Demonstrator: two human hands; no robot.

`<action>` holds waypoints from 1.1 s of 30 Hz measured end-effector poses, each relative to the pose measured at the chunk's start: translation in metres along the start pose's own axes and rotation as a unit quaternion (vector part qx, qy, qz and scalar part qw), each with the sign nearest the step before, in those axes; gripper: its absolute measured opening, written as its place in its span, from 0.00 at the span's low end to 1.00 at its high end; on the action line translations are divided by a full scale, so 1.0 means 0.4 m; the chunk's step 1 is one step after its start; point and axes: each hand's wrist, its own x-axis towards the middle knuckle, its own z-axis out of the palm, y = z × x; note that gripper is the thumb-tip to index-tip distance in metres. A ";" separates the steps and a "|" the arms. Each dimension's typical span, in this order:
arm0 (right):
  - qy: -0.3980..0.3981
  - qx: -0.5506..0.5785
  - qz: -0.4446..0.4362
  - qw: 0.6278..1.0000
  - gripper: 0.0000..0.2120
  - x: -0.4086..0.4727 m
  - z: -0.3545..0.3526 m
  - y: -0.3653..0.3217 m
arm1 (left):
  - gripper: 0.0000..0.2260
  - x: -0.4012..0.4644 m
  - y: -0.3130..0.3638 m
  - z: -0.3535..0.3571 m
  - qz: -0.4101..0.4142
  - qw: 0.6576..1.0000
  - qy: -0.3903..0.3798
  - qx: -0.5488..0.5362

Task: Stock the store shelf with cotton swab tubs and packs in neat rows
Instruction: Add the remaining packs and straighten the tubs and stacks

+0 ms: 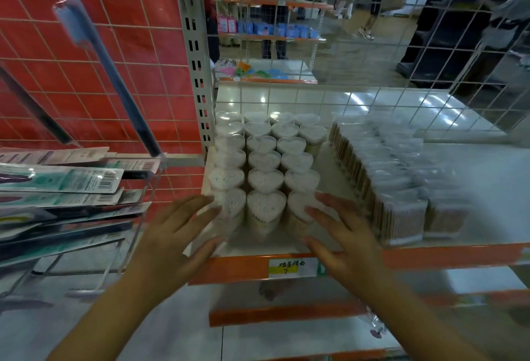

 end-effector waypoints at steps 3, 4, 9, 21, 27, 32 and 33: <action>0.046 -0.023 0.024 0.998 0.17 -0.020 0.019 -0.006 | 0.14 -0.010 0.012 0.030 0.006 0.997 0.054 0.048; 0.056 -0.029 0.023 0.998 0.16 -0.021 0.023 -0.005 | 0.13 -0.008 0.012 0.037 0.007 0.996 0.064 0.056; 0.091 -0.027 0.007 0.995 0.11 -0.016 0.040 0.011 | 0.14 0.006 0.015 0.046 -0.017 0.993 0.104 0.056; 0.089 -0.019 0.025 0.996 0.10 0.000 0.017 -0.007 | 0.11 0.029 0.045 0.035 -0.020 0.993 0.112 0.031; 0.084 -0.021 0.039 0.995 0.13 -0.013 -0.035 -0.018 | 0.11 0.089 0.106 0.033 0.061 0.991 0.114 0.035; 0.097 -0.032 0.037 0.994 0.12 -0.040 -0.094 0.033 | 0.12 0.119 0.182 0.083 0.084 0.992 0.093 0.032; 0.094 -0.032 0.036 0.994 0.13 -0.045 -0.112 0.045 | 0.13 0.127 0.197 0.090 0.084 0.992 0.087 0.035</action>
